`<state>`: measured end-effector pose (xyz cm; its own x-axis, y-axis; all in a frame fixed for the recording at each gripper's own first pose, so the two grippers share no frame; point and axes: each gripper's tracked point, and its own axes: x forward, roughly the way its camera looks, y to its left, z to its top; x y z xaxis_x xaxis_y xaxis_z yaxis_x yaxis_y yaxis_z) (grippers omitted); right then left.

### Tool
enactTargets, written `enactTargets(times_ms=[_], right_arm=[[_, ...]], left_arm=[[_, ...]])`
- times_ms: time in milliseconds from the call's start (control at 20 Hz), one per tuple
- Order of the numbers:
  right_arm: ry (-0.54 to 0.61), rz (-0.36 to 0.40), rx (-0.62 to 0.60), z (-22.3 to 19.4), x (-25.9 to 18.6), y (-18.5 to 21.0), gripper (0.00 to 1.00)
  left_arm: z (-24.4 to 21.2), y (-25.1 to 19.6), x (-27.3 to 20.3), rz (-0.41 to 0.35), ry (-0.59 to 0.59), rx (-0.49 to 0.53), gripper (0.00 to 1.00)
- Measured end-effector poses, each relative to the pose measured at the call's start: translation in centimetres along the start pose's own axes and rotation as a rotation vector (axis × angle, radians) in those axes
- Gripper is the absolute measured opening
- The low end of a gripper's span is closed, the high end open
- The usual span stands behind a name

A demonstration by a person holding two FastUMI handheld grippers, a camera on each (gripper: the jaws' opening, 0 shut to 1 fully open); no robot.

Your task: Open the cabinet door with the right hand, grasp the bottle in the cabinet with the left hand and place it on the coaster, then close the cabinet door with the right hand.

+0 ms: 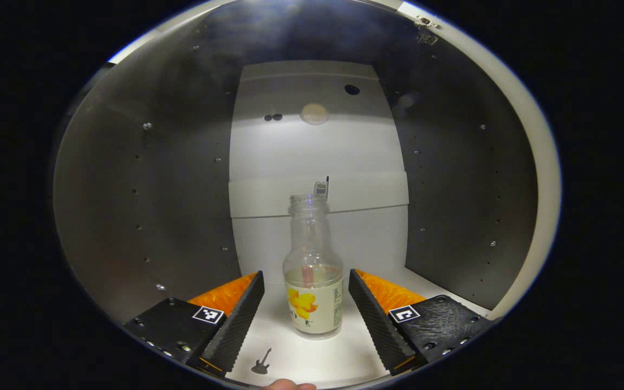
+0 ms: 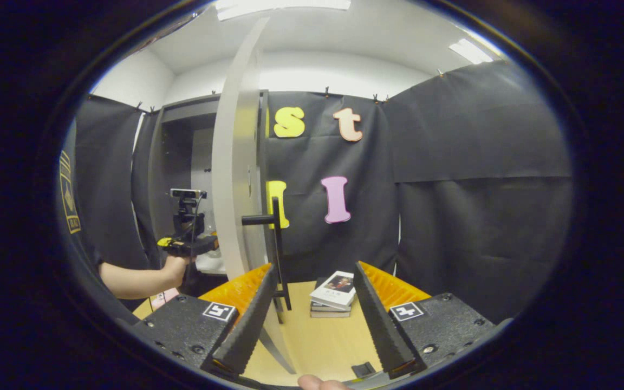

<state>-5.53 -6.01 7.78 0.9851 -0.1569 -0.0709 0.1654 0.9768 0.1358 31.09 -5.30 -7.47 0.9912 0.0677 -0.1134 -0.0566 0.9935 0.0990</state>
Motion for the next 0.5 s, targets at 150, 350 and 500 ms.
enactTargets(times_ms=[150,350,500], right_arm=[[-0.001,0.005,-0.006,-0.3,0.9,-0.3,0.96],[-0.002,0.039,0.007,-0.4,0.7,0.3,0.95],[-0.003,0.069,0.008,-0.5,1.1,0.4,0.95]], left_arm=[[-2.7,-0.3,1.1,0.014,0.119,-0.022,0.95],[-3.8,-0.9,2.0,-0.011,0.15,-0.06,0.76],[-1.4,-1.0,1.1,-0.017,0.081,-0.044,0.76]])
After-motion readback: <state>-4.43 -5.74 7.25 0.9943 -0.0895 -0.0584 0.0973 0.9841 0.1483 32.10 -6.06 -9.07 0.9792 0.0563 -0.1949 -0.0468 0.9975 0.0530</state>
